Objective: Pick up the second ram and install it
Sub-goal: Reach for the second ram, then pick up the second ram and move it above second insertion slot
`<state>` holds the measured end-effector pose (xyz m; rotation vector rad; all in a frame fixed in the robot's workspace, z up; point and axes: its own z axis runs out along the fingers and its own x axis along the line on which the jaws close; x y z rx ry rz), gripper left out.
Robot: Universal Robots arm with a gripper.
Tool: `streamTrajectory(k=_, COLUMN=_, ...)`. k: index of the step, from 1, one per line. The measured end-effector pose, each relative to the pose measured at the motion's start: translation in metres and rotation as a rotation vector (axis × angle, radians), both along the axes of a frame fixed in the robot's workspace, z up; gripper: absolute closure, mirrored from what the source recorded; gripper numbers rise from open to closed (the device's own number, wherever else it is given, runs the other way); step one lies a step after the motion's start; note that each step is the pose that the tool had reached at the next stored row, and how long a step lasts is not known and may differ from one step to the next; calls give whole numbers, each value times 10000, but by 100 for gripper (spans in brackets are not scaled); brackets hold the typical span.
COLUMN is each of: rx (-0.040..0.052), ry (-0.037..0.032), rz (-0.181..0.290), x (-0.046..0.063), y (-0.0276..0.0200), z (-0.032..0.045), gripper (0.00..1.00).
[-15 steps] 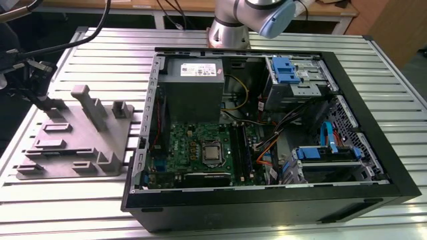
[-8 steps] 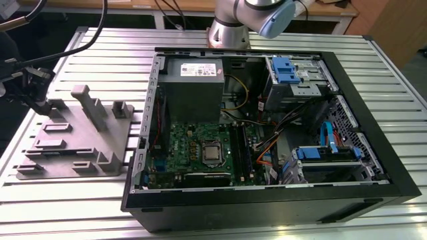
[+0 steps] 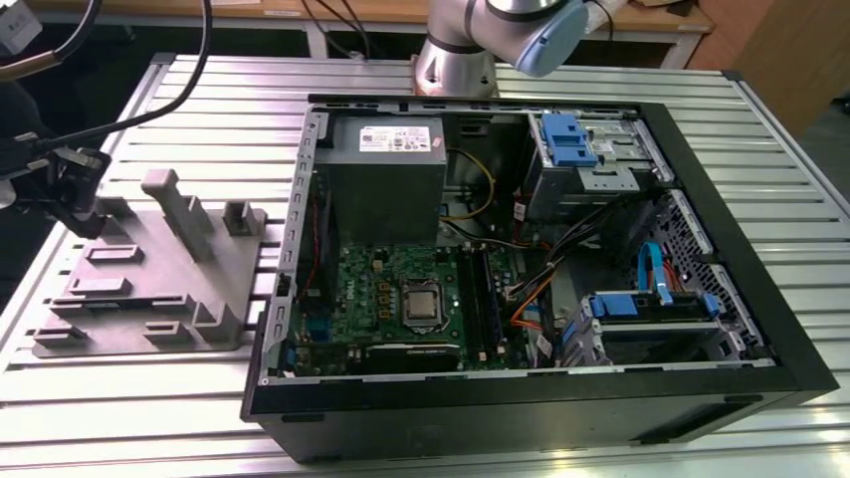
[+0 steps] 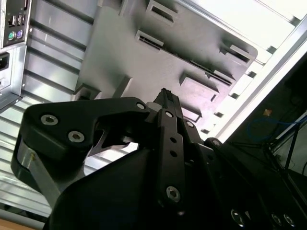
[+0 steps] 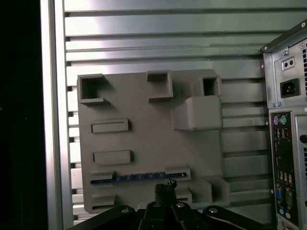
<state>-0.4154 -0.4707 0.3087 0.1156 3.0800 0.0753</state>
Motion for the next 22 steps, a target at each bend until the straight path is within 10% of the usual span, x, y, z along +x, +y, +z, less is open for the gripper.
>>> streamTrajectory(k=22, rx=0, ry=7, rz=0, x=-159, y=-65, z=-180, gripper=90)
